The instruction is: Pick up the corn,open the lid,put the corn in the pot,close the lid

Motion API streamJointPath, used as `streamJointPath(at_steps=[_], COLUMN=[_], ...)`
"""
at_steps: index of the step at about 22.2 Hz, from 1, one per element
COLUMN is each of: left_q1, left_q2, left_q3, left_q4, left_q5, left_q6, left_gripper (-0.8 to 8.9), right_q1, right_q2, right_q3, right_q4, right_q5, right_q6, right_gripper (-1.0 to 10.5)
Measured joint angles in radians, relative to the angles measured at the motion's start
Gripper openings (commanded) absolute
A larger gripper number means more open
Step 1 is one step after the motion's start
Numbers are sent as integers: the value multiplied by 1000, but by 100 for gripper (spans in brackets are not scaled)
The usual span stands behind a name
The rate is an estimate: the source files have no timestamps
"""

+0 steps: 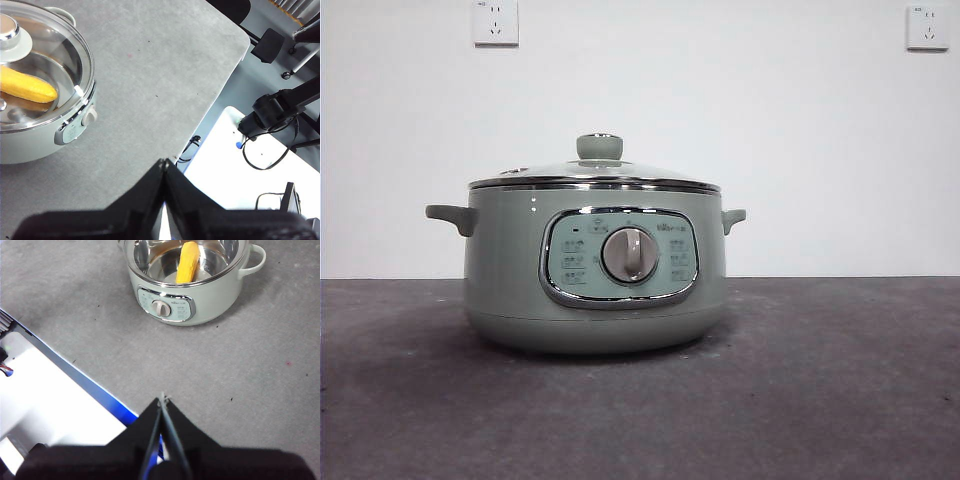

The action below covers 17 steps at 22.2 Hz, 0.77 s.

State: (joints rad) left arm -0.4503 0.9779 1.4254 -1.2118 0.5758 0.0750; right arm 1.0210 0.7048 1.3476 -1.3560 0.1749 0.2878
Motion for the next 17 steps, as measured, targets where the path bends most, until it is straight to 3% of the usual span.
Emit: streamJointPath(at_steps=[17], left_q1=[6], left_q2=[10], left_q3=[0], left_q4=[89], left_q5=[-76], left_q6=[4], left_gripper=[-2], right_q1=[0], right_q2=[0], right_q3=[0], right_q4=[0], right_q5=[0], right_q6=[0], right_gripper=[1])
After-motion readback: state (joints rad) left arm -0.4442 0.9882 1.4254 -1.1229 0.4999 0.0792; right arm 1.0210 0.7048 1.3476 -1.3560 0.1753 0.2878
